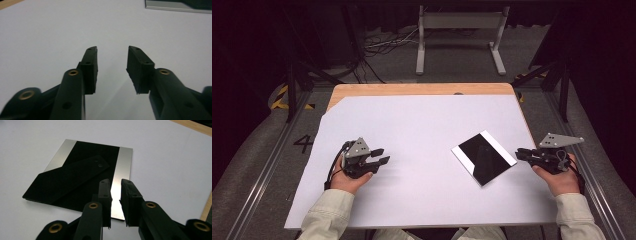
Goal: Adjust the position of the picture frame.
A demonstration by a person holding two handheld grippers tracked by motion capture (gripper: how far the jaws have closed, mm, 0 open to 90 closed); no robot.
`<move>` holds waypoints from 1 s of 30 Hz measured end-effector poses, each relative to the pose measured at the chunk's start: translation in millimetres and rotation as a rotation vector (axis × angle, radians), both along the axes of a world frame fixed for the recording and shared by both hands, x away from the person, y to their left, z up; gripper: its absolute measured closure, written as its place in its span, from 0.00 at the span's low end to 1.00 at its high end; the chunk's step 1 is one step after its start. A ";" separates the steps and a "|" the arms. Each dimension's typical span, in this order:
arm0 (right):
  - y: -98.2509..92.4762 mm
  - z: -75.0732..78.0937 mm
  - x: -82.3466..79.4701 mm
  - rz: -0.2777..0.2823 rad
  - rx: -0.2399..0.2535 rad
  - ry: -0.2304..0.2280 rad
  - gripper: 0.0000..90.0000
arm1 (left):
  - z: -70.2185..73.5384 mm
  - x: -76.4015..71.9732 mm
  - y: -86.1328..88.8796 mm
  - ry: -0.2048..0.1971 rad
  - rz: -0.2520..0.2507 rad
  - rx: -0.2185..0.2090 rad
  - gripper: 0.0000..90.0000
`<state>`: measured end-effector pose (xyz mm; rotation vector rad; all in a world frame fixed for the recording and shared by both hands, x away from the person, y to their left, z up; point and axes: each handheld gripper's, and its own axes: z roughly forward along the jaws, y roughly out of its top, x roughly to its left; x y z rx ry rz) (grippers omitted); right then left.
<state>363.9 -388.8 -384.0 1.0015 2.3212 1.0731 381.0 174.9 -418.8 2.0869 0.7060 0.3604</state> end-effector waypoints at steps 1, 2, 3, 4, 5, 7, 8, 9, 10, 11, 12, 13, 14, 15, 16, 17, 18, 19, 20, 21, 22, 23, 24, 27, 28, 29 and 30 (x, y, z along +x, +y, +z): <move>0.1 -0.5 0.3 -0.001 -0.002 0.002 0.87 | 0.1 0.0 -0.1 0.001 0.000 0.001 0.74; 0.3 -0.7 0.4 -0.003 -0.004 0.004 0.87 | 0.2 0.1 0.2 0.004 0.000 0.003 0.76; 0.3 -0.7 0.4 -0.003 -0.004 0.004 0.87 | 0.2 0.1 0.2 0.004 0.000 0.003 0.78; 0.3 -0.9 0.6 -0.006 -0.006 0.009 0.87 | 0.3 0.1 0.8 0.004 0.002 0.005 0.78; 0.1 -0.8 0.6 -0.008 -0.007 0.012 0.88 | 0.4 0.0 1.3 0.005 0.008 0.004 0.80; -0.5 -0.3 0.0 -0.008 -0.009 0.017 0.89 | 0.5 0.2 2.6 0.008 0.010 -0.002 0.82; -0.9 0.0 -0.4 -0.004 -0.011 0.023 0.90 | 0.4 0.1 3.1 0.010 0.014 -0.001 0.83; -1.2 0.2 -0.7 0.000 -0.013 0.029 0.92 | 0.1 0.3 3.2 0.010 0.012 -0.002 0.83; -1.4 0.5 -0.9 0.005 -0.015 0.036 0.93 | -0.2 0.2 3.1 0.011 0.011 -0.002 0.84; -1.4 0.5 -1.0 0.010 -0.017 0.041 0.94 | -0.6 0.2 2.8 0.013 0.007 0.002 0.84; -0.9 0.4 -0.9 0.019 -0.027 0.053 0.95 | -0.8 0.1 2.5 0.014 0.008 0.001 0.84; -0.3 0.2 -0.9 0.023 -0.033 0.061 0.96 | -0.8 0.2 2.4 0.014 0.007 0.001 0.84; 0.4 -0.2 -0.7 0.030 -0.039 0.069 0.96 | -0.6 0.3 2.3 0.014 0.006 0.000 0.84; 1.2 -0.7 -0.7 0.036 -0.044 0.080 0.97 | -0.4 0.4 2.2 0.012 0.005 0.000 0.84; 2.3 -1.6 -0.6 0.045 -0.049 0.091 0.97 | -0.3 0.5 2.0 0.011 0.004 0.000 0.84; 3.5 -2.1 -0.7 0.050 -0.060 0.108 0.98 | -0.2 0.5 1.8 0.011 0.004 0.000 0.84; 4.5 -2.9 -0.3 0.058 -0.072 0.120 0.98 | -0.2 0.4 1.6 0.012 0.003 0.001 0.84; 5.5 -3.8 -0.1 0.061 -0.082 0.131 0.99 | -0.2 0.4 1.4 0.012 0.001 0.003 0.84; 6.2 -4.6 0.2 0.065 -0.088 0.143 0.99 | -0.3 0.4 1.2 0.011 0.000 0.004 0.84; 6.6 -5.4 0.7 0.066 -0.091 0.153 0.99 | -0.4 0.1 1.0 0.014 0.001 0.003 0.84; 6.8 -6.3 1.1 0.068 -0.095 0.161 0.99 | -0.5 0.0 0.8 0.017 0.001 0.001 0.84; 6.8 -7.0 1.5 0.067 -0.099 0.168 0.99 | -0.6 0.0 0.7 0.016 0.000 0.002 0.84; 6.9 -7.8 1.8 0.065 -0.101 0.177 0.99 | -0.7 0.3 0.7 0.014 -0.002 0.003 0.84; 6.4 -10.5 3.2 0.066 -0.109 0.203 0.99 | -1.2 0.7 0.7 0.016 -0.007 0.007 0.84; 6.4 -10.5 3.2 0.066 -0.109 0.203 0.99 | -1.2 0.7 0.7 0.016 -0.007 0.007 0.84; 6.5 -12.8 4.2 0.071 -0.111 0.225 1.00 | -1.3 0.4 0.3 0.021 -0.006 0.005 0.84; 6.6 -14.2 4.8 0.076 -0.112 0.235 1.00 | -1.3 0.4 0.3 0.021 -0.006 0.005 0.84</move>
